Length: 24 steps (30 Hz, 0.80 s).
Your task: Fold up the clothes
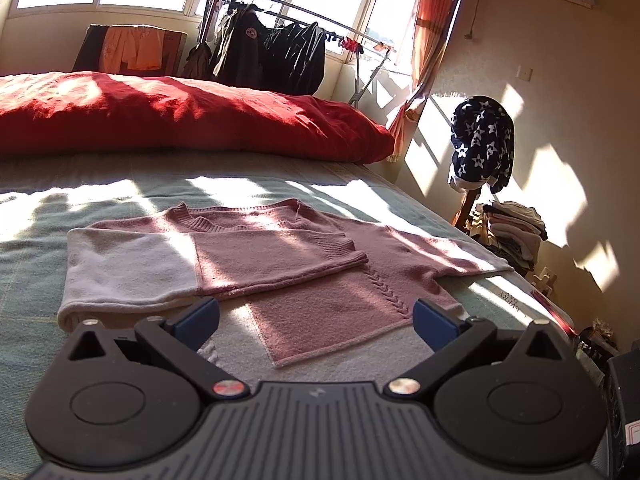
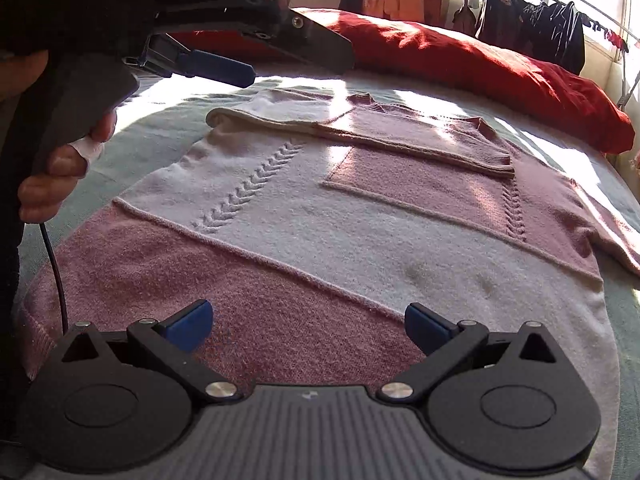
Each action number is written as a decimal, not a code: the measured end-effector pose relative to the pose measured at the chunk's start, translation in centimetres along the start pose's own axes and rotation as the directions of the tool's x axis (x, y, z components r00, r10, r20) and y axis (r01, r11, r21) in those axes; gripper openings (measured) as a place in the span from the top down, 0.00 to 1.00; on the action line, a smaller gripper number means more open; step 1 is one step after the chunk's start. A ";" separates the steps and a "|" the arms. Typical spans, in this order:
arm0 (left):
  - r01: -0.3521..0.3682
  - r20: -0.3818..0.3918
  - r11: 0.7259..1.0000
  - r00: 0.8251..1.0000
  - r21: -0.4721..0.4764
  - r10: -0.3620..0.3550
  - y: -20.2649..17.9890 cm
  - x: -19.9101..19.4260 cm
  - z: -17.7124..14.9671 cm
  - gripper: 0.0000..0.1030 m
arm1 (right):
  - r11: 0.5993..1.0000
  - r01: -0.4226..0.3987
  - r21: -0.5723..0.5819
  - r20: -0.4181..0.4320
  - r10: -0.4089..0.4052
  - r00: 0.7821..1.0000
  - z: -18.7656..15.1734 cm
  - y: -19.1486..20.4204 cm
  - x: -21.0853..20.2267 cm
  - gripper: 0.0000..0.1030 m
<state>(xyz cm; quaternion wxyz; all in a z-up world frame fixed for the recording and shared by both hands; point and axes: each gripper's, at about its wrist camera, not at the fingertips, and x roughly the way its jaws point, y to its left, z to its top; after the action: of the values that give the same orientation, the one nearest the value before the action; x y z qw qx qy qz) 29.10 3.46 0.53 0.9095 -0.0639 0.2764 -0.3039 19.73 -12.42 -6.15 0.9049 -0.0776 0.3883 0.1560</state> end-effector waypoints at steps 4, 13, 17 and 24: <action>0.004 -0.004 1.000 1.000 -0.005 -0.004 0.2 0.1 0.0 0.01 | 1.000 0.000 0.005 0.014 0.000 1.000 -2.1 -0.1 -1.3 0.00; 0.019 -0.014 1.000 1.000 0.025 -0.019 -1.1 0.3 -0.3 0.01 | 0.982 0.060 0.181 -0.009 -0.059 0.998 -4.6 -4.5 -3.5 0.00; 0.045 -0.017 0.999 0.999 0.030 -0.044 -1.4 0.5 -0.4 0.01 | 0.980 0.069 0.189 0.007 -0.072 0.997 -5.2 -5.2 -4.5 0.00; 0.047 -0.030 0.998 0.999 0.034 -0.046 -1.8 1.2 -0.6 0.01 | 0.953 0.144 0.268 0.007 -0.152 0.988 -4.9 -8.5 -4.0 0.00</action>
<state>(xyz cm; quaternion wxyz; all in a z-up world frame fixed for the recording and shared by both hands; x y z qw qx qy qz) 28.61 1.38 -0.01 0.8990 -0.0503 0.2828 -0.3305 16.76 -22.57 -6.41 0.9215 0.0180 0.3864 0.0353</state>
